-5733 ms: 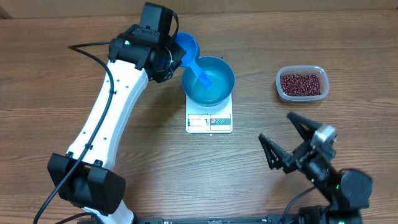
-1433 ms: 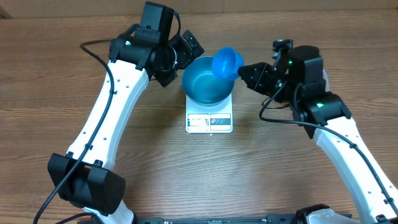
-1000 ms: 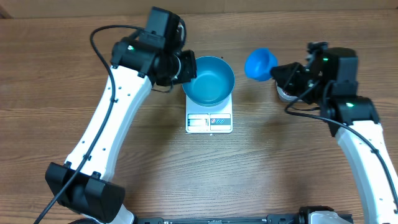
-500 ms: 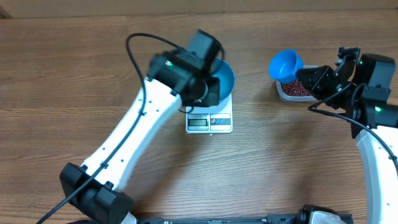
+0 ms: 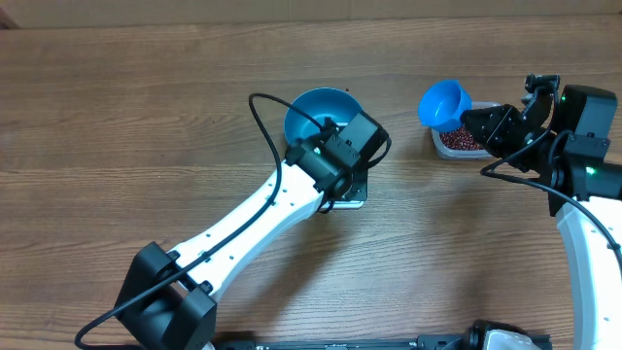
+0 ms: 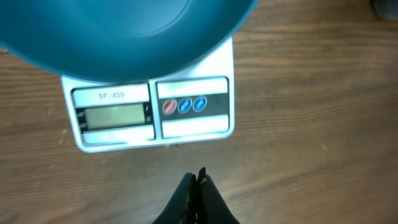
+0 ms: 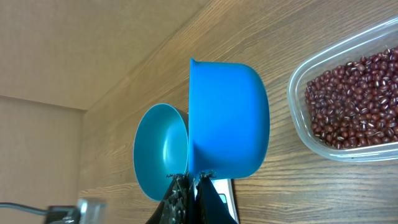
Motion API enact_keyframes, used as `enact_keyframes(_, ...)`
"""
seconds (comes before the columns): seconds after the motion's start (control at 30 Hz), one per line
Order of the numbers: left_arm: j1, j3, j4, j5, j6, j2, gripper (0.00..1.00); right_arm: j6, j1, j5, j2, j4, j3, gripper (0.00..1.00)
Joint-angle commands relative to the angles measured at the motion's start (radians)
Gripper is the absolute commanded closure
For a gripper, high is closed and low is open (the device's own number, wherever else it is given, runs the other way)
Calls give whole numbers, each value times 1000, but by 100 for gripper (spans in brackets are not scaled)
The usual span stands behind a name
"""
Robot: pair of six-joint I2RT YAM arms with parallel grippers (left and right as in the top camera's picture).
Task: Scoop item into bowl and weigh 150g on scale
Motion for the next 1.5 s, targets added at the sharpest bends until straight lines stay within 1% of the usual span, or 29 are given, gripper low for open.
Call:
enact_keyframes(0.0, -23, -82, 70, -95, -57, -29, 96, -9, -3, -8, -25, 2, 21, 96)
enact_keyframes(0.13, -24, -143, 152, -113, -84, -28, 96, -9, -3, -8, -25, 0, 21, 96)
enact_keyframes(0.23, -23, -145, 157, -114, -83, -28, 96, -9, -3, -7, -25, 0, 21, 96)
enact_keyframes(0.27, -22, -145, 158, -114, -83, -28, 91, -9, -3, -5, -25, 0, 21, 96)
enact_keyframes(0.3, -21, -146, 163, -123, -84, -27, 96, -9, -3, -3, -25, 0, 21, 96)
enact_keyframes(0.57, -22, -150, 196, -128, -80, -9, 96, -9, -3, 0, -25, 0, 21, 96)
enact_keyframes(0.9, -23, -150, 213, -119, -85, 90, 96, -8, -3, -1, -25, 0, 21, 96)
enact_keyframes(1.1, -24, -150, 211, -182, -152, 90, 96, -9, -3, -1, -25, 3, 21, 96)
enact_keyframes(1.2, -31, -155, 224, -211, -152, 90, 96, -9, -3, 0, -25, 5, 21, 96)
enact_keyframes(1.37, -45, -213, 316, -225, -152, 90, 96, -9, -3, -1, -25, 4, 21, 96)
enact_keyframes(1.47, -50, -235, 333, -241, -153, 90, 96, -9, -3, 0, -25, 4, 21, 96)
